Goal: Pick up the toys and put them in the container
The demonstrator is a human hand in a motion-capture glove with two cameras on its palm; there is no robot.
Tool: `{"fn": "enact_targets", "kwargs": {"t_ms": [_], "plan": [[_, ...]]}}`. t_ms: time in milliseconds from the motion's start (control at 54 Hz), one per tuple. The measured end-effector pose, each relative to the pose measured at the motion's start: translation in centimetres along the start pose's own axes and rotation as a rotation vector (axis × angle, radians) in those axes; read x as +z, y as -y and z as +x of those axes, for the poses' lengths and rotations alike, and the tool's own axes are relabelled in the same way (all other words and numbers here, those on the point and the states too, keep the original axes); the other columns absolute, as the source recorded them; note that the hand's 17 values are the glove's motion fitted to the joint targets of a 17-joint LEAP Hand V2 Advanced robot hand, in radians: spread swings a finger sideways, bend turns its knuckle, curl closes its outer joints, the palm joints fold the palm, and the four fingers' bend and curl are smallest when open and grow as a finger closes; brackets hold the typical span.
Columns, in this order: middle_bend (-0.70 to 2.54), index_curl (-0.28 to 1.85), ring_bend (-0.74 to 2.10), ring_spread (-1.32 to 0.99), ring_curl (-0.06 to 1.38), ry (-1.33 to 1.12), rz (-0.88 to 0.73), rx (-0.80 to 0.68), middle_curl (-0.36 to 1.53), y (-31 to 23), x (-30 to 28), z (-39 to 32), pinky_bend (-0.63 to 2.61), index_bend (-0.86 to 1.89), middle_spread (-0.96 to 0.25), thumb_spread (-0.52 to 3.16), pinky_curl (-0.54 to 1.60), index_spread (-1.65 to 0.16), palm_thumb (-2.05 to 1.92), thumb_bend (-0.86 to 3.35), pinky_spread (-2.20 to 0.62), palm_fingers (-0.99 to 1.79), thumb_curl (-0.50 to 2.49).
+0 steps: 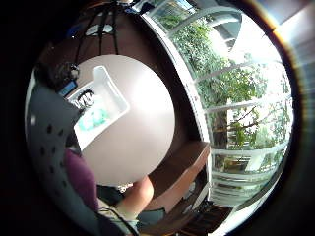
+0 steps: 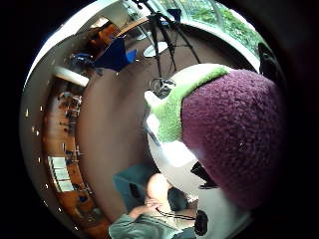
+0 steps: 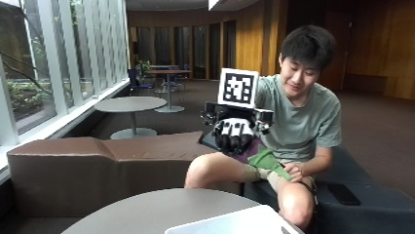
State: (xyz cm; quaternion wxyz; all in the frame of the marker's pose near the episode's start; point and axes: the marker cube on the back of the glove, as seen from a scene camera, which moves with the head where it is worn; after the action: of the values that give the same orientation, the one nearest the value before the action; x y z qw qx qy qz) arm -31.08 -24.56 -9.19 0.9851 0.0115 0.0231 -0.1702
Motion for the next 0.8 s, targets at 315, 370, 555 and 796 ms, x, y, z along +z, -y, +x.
{"fn": "enact_targets", "kwargs": {"t_ms": [315,370,555,796], "plan": [[1.24,0.93,1.43,-0.40,0.80,0.018,0.064,-0.090,1.03,3.5,4.7,-4.7,1.21,0.90,-0.29,0.43,0.55,-0.44,0.67,0.01,-0.30,0.74,1.05],[1.24,0.96,1.44,-0.39,0.80,0.023,0.035,-0.084,1.03,3.4,5.1,-4.9,1.22,0.89,-0.29,0.43,0.55,-0.44,0.67,0.00,-0.30,0.73,1.06],[1.23,1.04,1.45,-0.39,0.79,0.042,0.006,-0.029,1.04,3.5,6.1,-5.4,1.26,0.82,-0.30,0.45,0.55,-0.45,0.67,-0.01,-0.30,0.70,1.09],[1.11,1.11,1.46,-0.36,0.76,0.018,-0.121,0.031,1.01,2.9,6.7,-5.2,1.33,0.62,-0.32,0.51,0.55,-0.45,0.64,-0.02,-0.28,0.58,1.09]]}}
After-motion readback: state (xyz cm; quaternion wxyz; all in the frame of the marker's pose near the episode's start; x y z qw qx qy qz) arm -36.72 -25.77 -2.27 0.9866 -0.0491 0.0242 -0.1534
